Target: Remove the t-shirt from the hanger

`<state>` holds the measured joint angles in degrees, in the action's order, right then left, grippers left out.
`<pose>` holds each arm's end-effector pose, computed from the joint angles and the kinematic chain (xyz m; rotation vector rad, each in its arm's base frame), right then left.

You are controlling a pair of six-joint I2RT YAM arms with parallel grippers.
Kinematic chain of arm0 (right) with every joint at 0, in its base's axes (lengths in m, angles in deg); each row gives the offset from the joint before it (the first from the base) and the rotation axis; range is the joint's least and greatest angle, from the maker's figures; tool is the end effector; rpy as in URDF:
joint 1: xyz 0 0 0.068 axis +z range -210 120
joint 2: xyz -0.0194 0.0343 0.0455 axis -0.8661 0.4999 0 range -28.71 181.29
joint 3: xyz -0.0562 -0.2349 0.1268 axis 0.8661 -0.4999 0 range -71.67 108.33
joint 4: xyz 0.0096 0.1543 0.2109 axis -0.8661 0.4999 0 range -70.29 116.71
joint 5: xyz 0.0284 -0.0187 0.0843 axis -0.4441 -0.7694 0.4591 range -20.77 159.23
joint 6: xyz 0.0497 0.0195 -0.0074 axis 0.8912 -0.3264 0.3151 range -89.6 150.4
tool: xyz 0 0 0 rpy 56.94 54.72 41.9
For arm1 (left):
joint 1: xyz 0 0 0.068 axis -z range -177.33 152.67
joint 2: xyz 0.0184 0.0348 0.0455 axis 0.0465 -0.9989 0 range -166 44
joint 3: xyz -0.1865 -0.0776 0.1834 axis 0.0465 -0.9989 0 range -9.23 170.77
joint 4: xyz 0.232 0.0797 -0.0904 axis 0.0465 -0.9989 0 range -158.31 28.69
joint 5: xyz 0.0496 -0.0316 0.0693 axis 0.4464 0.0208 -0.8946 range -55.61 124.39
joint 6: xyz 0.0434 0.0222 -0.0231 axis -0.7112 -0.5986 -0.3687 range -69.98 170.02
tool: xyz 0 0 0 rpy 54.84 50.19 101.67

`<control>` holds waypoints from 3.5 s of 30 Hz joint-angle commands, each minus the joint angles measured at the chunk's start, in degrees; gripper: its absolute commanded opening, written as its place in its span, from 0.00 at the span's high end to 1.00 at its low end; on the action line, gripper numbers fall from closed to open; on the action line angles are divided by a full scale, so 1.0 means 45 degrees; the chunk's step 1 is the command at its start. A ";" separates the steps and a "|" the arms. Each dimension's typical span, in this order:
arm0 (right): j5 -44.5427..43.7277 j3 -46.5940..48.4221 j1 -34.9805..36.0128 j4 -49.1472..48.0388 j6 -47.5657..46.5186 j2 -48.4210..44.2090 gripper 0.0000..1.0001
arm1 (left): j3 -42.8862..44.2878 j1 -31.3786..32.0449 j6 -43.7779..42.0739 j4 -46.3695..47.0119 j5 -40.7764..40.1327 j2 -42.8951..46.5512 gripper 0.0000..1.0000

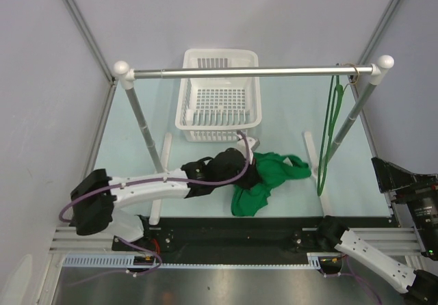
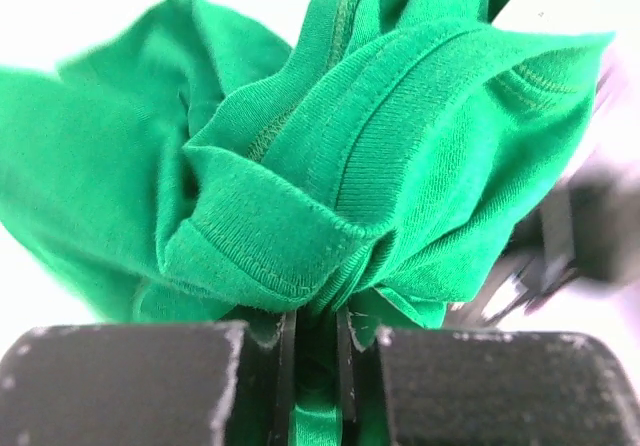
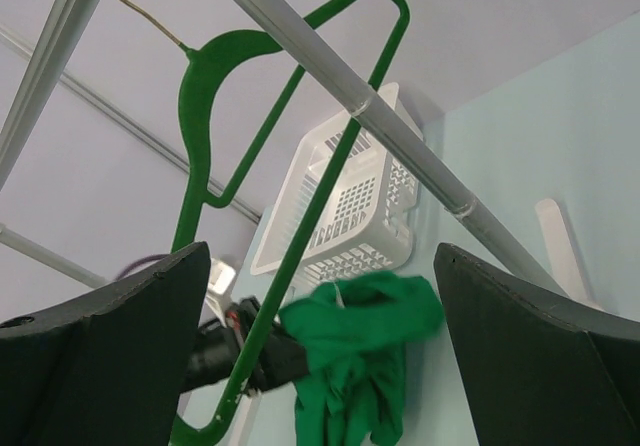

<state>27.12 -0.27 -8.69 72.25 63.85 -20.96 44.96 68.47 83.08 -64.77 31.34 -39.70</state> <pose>-0.0365 -0.0837 0.4146 0.4075 1.4083 0.7104 0.1353 -0.2963 0.2479 0.6164 2.2156 -0.9091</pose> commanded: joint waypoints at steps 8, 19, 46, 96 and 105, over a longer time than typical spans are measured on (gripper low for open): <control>-0.0057 0.0228 0.0082 -0.0131 0.0281 -0.0140 0.01 | 0.0105 -0.1827 0.3455 0.6351 -0.4673 0.2057 1.00; -0.0018 0.0150 0.0082 0.0084 0.0476 -0.0257 0.01 | 0.0436 -0.3741 0.3686 0.9795 -0.7404 0.1102 0.99; 0.0256 0.0248 0.0141 0.0201 0.0750 -0.0218 0.01 | 0.4950 -0.5365 0.4766 0.3657 -0.8209 -0.2243 0.00; 2.2463 -0.0633 -0.8358 -1.0391 0.4977 0.5485 0.00 | -0.3722 -0.2728 0.1638 -0.1184 0.0717 0.9948 0.00; 2.1937 -0.0572 -0.5036 -0.4450 0.0674 0.5779 0.00 | -0.4172 -0.2708 0.1775 -0.0520 0.0912 0.9479 0.00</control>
<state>126.09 -4.49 -34.86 39.92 76.07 5.55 26.76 56.03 91.56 -69.14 35.04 3.64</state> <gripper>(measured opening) 0.994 0.996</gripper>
